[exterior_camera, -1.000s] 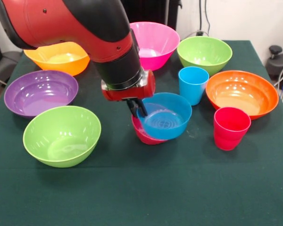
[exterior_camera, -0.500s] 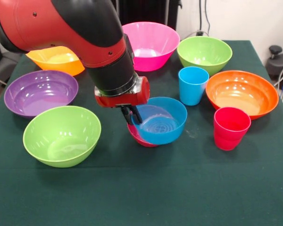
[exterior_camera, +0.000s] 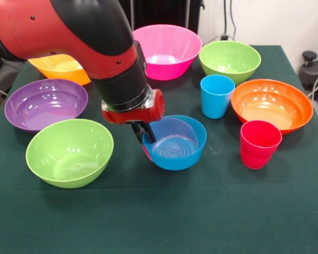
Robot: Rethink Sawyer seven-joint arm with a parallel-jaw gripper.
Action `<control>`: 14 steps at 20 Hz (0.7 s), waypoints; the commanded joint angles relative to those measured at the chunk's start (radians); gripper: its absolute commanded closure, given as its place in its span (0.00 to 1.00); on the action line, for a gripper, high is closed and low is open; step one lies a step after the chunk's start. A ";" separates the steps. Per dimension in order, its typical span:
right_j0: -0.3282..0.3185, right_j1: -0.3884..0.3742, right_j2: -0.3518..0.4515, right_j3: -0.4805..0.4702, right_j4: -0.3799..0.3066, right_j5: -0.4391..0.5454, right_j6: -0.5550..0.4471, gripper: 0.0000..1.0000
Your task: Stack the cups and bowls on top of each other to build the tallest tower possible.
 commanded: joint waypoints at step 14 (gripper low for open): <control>-0.001 0.011 -0.013 0.066 -0.131 0.025 -0.255 1.00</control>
